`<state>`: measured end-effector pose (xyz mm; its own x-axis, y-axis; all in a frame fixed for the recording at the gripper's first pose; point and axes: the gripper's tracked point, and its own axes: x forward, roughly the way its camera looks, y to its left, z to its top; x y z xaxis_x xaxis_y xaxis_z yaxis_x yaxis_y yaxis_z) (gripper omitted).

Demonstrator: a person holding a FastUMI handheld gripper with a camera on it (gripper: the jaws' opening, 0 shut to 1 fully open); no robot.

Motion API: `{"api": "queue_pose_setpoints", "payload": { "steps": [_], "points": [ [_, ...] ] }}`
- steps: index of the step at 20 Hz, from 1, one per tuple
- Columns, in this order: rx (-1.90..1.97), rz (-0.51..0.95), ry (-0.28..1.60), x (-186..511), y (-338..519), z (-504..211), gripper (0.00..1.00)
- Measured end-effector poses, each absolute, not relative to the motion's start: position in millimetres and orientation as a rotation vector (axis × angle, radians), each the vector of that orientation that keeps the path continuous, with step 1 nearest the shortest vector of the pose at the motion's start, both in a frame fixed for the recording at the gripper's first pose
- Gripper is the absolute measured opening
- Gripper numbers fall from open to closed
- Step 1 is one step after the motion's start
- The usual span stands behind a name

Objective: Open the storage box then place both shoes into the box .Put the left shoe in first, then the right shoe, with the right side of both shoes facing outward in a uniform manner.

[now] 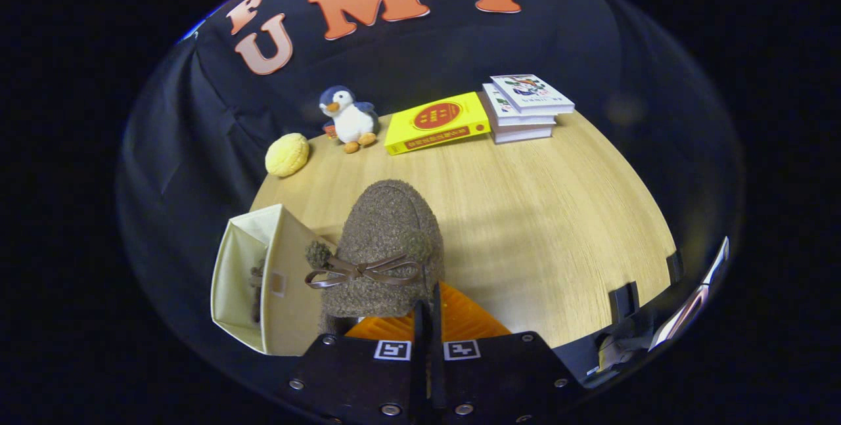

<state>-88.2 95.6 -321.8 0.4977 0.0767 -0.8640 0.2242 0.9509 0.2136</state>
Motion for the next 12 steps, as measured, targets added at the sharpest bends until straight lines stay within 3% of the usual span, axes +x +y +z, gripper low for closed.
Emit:
{"api": "queue_pose_setpoints", "payload": {
  "steps": [7, 12],
  "points": [
    [0.323, 0.016, 1.021, -54, 207, -272, 0.04],
    [0.297, 0.084, 1.053, -40, 278, -278, 0.04]
  ]
}}
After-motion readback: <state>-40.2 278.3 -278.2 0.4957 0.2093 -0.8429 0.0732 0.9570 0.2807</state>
